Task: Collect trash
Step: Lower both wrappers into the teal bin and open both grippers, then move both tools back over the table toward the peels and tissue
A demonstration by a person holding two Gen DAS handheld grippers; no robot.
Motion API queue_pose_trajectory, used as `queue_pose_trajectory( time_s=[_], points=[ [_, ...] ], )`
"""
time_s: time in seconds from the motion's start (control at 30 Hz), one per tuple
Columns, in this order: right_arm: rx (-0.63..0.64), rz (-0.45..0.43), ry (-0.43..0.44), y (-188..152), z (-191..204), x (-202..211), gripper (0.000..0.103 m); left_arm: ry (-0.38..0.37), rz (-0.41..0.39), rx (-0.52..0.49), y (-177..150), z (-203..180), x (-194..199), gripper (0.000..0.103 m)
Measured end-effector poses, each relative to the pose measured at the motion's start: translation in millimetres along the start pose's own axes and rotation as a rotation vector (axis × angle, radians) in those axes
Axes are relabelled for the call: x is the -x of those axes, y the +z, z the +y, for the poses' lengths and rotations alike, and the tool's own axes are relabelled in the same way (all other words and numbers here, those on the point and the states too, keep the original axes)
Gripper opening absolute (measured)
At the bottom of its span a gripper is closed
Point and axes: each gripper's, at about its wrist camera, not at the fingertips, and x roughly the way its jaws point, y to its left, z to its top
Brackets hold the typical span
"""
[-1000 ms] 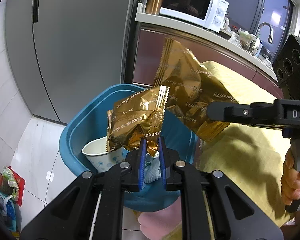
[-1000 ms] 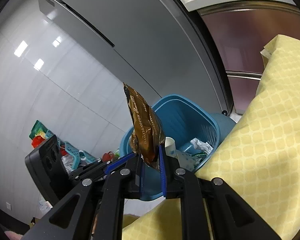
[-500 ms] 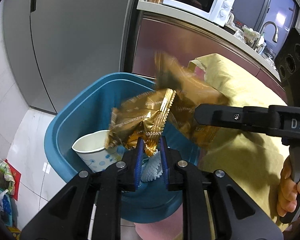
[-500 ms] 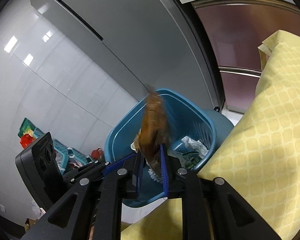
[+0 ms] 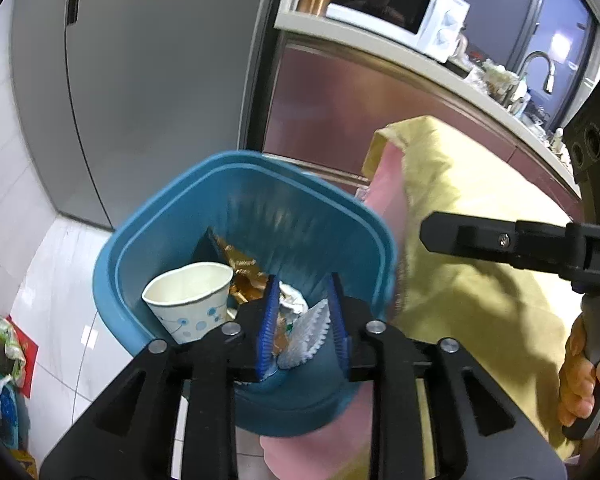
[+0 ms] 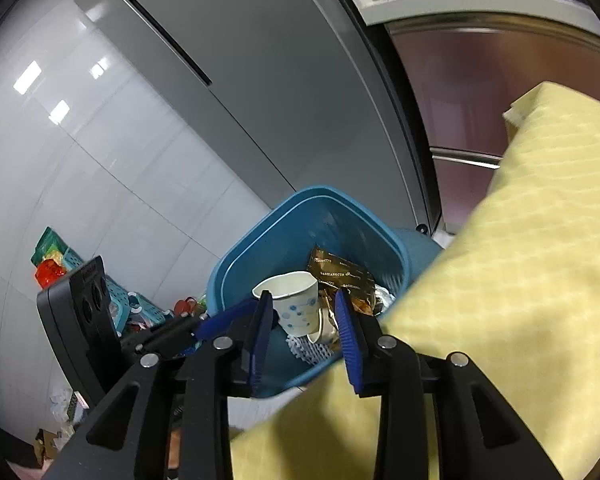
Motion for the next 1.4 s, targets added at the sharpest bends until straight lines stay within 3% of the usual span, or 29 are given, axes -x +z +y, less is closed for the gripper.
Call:
queue_pose_trajectory(
  time_s=[0.17, 0.4, 0.53, 0.83, 0.97, 1.13, 1.4],
  points=[
    [0.049, -0.063, -0.005, -10.1, -5.1, 45.2, 0.039, -0.076, -0.067, -0.075, 0.0, -32.3, 29.7, 0.04],
    [0.062, -0.169, -0.073, -39.7, -30.1, 122.6, 0.041, -0.263, -0.106, -0.236, -4.3, -107.4, 54.7, 0.048],
    [0.027, -0.24, -0.15, -63.2, -51.0, 167.1, 0.043, -0.379, -0.085, -0.344, -17.5, -163.6, 56.0, 0.049],
    [-0.117, -0.36, -0.338, -115.4, -103.2, 246.3, 0.044, -0.526, 0.007, -0.507, -47.3, -268.8, 40.2, 0.049],
    [-0.193, -0.404, -0.417, -139.4, -132.8, 279.9, 0.044, -0.556, 0.05, -0.542, -54.1, -298.0, 29.9, 0.049],
    [-0.28, -0.448, -0.492, -157.1, -163.5, 306.6, 0.044, -0.54, 0.106, -0.593, -57.7, -331.1, 9.9, 0.049],
    [-0.358, -0.44, -0.534, -162.1, -199.5, 311.7, 0.047, -0.495, 0.172, -0.629, -59.4, -361.1, -16.3, 0.045]
  ],
)
